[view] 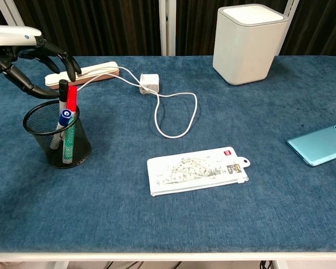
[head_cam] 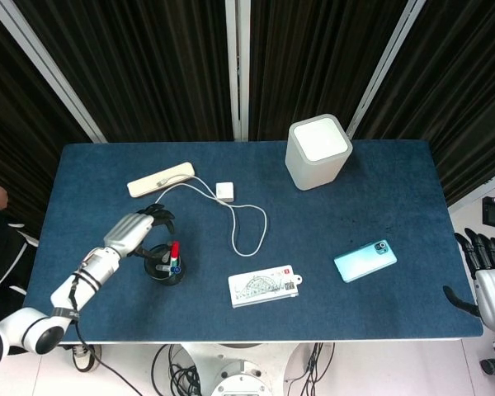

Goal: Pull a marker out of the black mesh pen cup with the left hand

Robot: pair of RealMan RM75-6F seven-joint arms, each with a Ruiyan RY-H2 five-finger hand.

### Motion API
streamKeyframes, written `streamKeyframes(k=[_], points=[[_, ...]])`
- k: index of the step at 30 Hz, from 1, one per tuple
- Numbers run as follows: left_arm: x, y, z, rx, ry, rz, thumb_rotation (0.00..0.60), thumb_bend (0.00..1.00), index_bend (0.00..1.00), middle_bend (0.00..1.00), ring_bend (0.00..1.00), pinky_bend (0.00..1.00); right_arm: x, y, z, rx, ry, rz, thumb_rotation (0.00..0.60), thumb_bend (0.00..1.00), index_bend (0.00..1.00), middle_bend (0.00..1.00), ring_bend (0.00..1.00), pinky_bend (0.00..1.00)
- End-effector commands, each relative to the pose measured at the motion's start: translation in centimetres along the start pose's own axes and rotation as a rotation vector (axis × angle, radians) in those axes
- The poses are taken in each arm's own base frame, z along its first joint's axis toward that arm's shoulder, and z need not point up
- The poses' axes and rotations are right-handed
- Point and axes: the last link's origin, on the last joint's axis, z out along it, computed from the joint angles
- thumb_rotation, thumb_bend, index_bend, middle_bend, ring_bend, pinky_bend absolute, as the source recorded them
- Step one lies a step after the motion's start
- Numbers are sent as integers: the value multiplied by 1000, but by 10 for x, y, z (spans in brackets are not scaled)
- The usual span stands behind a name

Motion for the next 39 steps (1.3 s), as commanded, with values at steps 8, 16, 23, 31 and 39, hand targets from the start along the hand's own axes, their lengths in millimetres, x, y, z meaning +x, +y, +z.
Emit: streamKeyframes(k=[8,16,23,31,39], points=[[-2,1,3,1,-9,-1,600,300,458,207,73,205,0,3,1,-9,-5,2,600,176,0,0,0,0],[-2,2,3,3,-18,1,600,310,484,207,73,205,-1,4,1,-13,-13,3,600,175,0,0,0,0],[-1,2,2,-1,-27,-4,600,331,504,207,73,205,-1,4,1,-14,-15,2,600,176,0,0,0,0],[0,2,2,-1,-35,-10,600,335,520,208,73,205,-2,3,2,-12,-26,-1,600,175,0,0,0,0],[4,2,-1,3,-36,-20,600,335,573,225,73,205,-2,3,2,-8,-25,-2,600,175,0,0,0,0]])
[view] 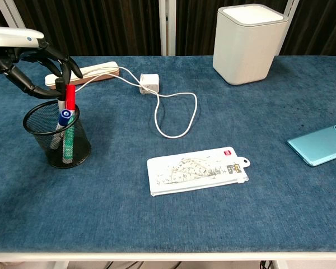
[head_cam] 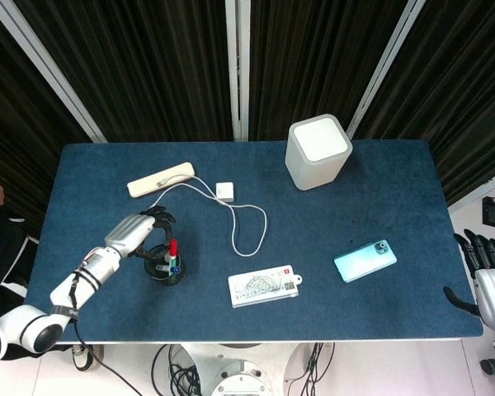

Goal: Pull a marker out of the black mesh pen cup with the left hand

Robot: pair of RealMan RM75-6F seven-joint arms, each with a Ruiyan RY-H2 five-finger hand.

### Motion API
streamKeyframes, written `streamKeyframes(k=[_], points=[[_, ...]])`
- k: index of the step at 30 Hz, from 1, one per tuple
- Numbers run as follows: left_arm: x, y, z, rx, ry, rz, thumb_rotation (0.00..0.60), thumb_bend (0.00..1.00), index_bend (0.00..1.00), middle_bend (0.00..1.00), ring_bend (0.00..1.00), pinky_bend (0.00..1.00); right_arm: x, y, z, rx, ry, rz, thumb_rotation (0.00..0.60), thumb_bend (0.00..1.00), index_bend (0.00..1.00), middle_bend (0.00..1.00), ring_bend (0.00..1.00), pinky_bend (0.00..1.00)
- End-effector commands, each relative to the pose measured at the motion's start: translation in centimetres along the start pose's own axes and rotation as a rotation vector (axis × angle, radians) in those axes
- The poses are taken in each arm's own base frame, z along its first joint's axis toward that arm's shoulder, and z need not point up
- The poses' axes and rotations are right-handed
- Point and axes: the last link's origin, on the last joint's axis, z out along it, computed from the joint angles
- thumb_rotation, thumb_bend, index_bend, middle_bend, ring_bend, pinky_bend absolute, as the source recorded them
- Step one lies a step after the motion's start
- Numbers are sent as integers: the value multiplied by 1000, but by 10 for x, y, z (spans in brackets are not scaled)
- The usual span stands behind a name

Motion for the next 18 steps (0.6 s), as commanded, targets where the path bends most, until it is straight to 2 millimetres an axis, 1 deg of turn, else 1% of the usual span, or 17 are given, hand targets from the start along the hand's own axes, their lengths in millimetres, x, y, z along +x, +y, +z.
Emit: streamKeyframes(k=[1,8,11,15,18], points=[[2,1,-1,0,-1,-1,600,334,579,228,73,205,0,0,0,4,0,0,600,175,0,0,0,0],[7,7,-8,-10,-7,-10,600,334,611,250,73,205,1,-2,-1,11,2,2,600,175,0,0,0,0],[10,12,-13,-24,-8,-19,600,334,614,255,73,205,1,-2,-1,12,6,4,600,175,0,0,0,0],[23,27,-25,-69,13,-21,600,336,616,259,73,207,3,-2,-2,15,14,8,600,174,0,0,0,0],[39,43,-37,-130,71,-3,600,339,618,260,73,209,4,-2,-2,17,20,10,600,175,0,0,0,0]])
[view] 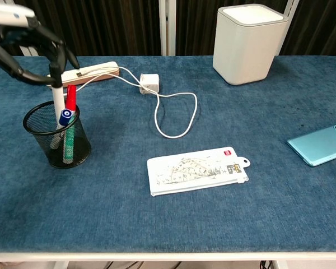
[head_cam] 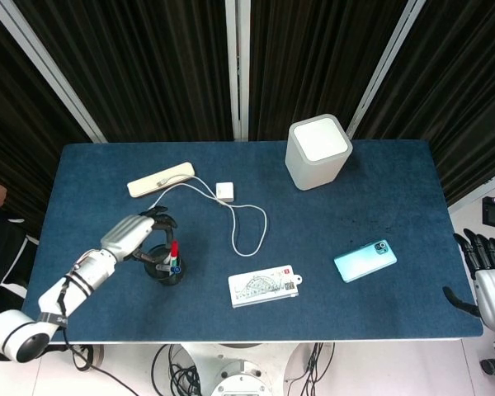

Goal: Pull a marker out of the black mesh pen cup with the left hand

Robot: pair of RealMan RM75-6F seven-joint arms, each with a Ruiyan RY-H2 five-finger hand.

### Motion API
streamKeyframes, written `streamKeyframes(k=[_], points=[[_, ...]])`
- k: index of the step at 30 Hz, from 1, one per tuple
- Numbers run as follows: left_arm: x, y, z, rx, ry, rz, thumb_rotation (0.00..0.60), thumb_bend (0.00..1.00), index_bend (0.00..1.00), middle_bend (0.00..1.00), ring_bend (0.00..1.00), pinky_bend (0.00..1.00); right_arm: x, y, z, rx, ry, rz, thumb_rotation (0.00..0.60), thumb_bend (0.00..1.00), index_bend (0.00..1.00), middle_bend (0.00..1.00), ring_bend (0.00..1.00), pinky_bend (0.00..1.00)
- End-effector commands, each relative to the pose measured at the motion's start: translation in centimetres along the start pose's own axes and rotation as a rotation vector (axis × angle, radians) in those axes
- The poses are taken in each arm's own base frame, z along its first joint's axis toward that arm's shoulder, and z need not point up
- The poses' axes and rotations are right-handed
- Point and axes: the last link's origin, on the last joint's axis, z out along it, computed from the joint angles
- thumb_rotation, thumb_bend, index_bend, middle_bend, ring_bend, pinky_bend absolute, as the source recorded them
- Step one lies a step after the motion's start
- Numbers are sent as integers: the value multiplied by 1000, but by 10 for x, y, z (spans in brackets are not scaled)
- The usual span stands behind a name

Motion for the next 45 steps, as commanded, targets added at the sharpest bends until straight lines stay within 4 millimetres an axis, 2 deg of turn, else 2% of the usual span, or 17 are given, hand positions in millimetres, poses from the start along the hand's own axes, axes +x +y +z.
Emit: streamKeyframes(k=[1,5,8,11,14,21,24,37,39,41,42,43,45], points=[[20,20,-12,-69,69,11,600,339,622,263,74,211,1,0,0,0,4,1,600,175,0,0,0,0],[46,42,-23,-136,145,12,600,347,636,283,89,225,1,0,-1,0,9,4,600,175,0,0,0,0],[64,48,-24,-147,200,29,600,350,647,296,97,237,2,1,-2,1,12,7,600,175,0,0,0,0],[77,44,-20,-116,223,-2,600,351,656,302,101,241,2,2,-2,-3,14,7,600,176,0,0,0,0],[84,28,-9,-46,220,11,600,351,657,302,101,241,1,3,-1,-4,12,7,600,176,0,0,0,0],[72,-30,21,161,125,52,600,354,657,302,101,235,-1,7,1,-22,7,1,600,175,0,0,0,0],[62,-44,28,199,96,94,600,355,657,302,101,228,-4,9,3,-37,-1,-3,600,175,0,0,0,0],[31,-78,52,318,7,263,600,354,654,301,101,225,-10,11,6,-65,-5,-32,600,176,0,0,0,0],[27,-79,53,317,-2,283,600,349,598,290,101,222,-10,12,7,-72,-8,-32,600,176,0,0,0,0],[24,-77,53,307,-3,291,600,326,482,267,101,216,-10,12,7,-74,-10,-31,600,176,0,0,0,0],[22,-75,54,296,-2,289,600,294,370,246,100,212,-11,12,8,-73,-12,-31,600,176,0,0,0,0],[21,-73,54,286,2,284,600,241,210,218,100,208,-11,12,8,-71,-12,-30,600,176,0,0,0,0],[22,-65,56,250,58,259,600,170,52,197,100,207,-11,11,9,-66,-9,-26,600,176,0,0,0,0]])
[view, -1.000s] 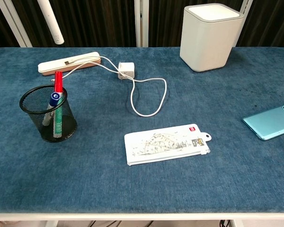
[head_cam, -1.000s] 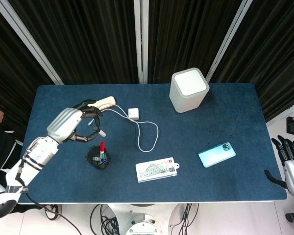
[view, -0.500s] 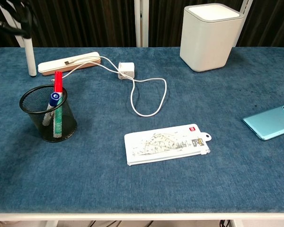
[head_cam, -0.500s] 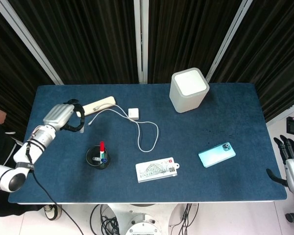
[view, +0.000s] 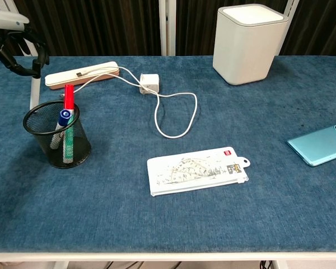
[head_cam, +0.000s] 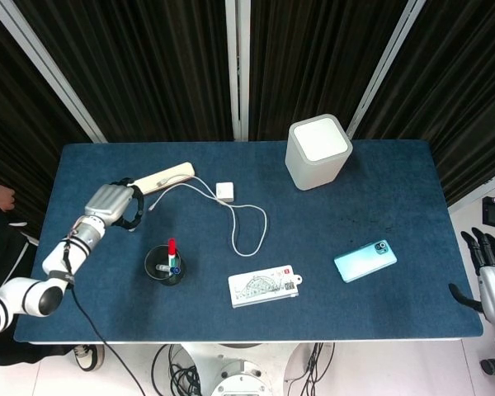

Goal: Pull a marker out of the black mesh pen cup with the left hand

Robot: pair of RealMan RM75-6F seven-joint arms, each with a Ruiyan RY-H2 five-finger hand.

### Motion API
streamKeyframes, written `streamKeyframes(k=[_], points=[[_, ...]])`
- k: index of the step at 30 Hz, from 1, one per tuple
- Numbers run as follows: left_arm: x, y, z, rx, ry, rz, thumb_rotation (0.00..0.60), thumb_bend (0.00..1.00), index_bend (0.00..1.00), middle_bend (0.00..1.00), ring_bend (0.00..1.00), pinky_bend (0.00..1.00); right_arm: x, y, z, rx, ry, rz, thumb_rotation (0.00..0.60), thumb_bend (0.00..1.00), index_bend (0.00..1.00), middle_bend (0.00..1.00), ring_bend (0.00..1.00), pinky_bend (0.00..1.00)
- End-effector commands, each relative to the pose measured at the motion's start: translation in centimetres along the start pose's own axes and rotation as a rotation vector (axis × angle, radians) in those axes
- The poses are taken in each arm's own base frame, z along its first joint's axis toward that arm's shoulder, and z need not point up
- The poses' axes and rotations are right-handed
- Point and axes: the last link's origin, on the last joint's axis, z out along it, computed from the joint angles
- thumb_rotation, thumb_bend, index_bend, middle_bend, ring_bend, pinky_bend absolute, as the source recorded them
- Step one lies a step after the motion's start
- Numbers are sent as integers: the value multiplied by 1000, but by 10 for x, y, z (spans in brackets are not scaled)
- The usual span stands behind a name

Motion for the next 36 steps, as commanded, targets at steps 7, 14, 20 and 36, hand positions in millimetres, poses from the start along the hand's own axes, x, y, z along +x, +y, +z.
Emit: streamKeyframes(k=[7,14,20,36], points=[[9,20,-13,-115,167,-50,600,61,0,194,106,209,2,0,1,3,14,6,600,176,0,0,0,0],[18,14,-56,-141,336,34,600,101,60,190,104,209,1,-1,2,9,13,8,600,176,0,0,0,0],[-23,-18,-112,-47,468,162,600,134,129,164,58,179,-6,-3,4,29,28,13,600,176,0,0,0,0],[-93,-90,-188,181,453,119,600,132,55,61,0,118,-31,-26,5,117,18,-13,600,176,0,0,0,0]])
